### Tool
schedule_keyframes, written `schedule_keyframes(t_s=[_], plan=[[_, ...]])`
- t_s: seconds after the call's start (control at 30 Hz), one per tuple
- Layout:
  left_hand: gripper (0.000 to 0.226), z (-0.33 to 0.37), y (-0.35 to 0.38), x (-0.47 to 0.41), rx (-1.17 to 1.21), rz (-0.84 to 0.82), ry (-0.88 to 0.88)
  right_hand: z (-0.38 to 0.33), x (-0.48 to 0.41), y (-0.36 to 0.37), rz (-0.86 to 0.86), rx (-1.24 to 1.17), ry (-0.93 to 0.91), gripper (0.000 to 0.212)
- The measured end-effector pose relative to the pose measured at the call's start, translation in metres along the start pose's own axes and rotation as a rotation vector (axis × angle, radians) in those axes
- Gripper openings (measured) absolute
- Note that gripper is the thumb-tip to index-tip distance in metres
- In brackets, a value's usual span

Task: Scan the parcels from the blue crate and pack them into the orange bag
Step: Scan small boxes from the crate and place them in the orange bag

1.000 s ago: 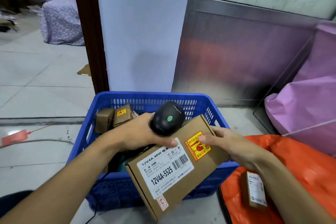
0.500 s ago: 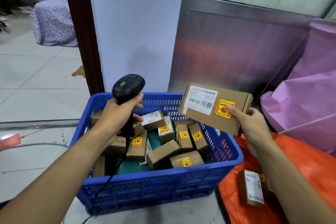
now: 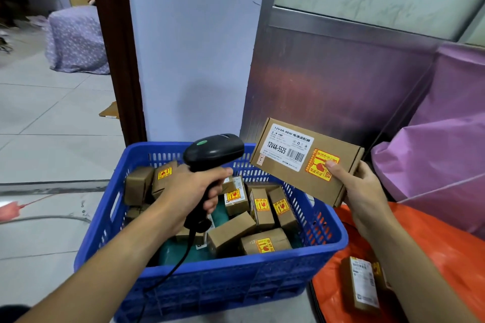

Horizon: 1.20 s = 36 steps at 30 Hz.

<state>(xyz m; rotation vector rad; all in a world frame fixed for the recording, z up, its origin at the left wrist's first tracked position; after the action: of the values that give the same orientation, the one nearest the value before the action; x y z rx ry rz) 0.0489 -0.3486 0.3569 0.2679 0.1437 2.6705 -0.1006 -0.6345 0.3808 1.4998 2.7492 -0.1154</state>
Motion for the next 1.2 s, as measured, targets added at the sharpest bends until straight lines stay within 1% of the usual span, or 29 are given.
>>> schedule_keyframes(t_s=[0.07, 0.3, 0.43, 0.57, 0.8, 1.0, 1.2], plan=[[0.028, 0.001, 0.002, 0.002, -0.008, -0.015, 0.003, 0.000, -0.001, 0.000, 0.000, 0.006, -0.006, 0.043], [0.035, 0.000, 0.005, 0.005, -0.029, -0.044, -0.024, -0.002, -0.001, 0.000, 0.011, 0.018, -0.039, 0.051], [0.039, -0.003, 0.009, 0.007, -0.074, -0.077, -0.039, -0.002, -0.002, 0.001, 0.004, 0.027, -0.044, 0.042], [0.038, -0.007, 0.010, 0.008, -0.140, -0.108, -0.058, -0.002, -0.001, 0.000, 0.007, 0.020, -0.048, 0.044], [0.035, -0.007, 0.015, 0.011, -0.149, -0.179, -0.078, -0.005, -0.001, -0.003, 0.028, 0.010, -0.059, 0.043], [0.036, -0.010, 0.018, 0.016, -0.166, -0.222, -0.124, -0.004, -0.002, -0.003, 0.029, -0.013, -0.055, 0.044], [0.035, -0.010, 0.022, 0.020, -0.180, -0.264, -0.141, -0.002, -0.003, -0.003, 0.028, -0.008, -0.050, 0.049]])
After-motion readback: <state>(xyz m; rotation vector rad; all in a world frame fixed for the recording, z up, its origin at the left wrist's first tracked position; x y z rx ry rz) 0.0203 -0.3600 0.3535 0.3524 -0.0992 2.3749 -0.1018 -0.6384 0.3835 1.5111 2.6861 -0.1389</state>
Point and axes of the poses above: each hand's wrist, its own x-axis away from the middle knuckle, its own y-axis out of the palm, z = x × y, the point moved 10 cm from there along -x, towards the middle knuckle, and after that the axes turned 10 degrees about z, right-handed, at the moved point
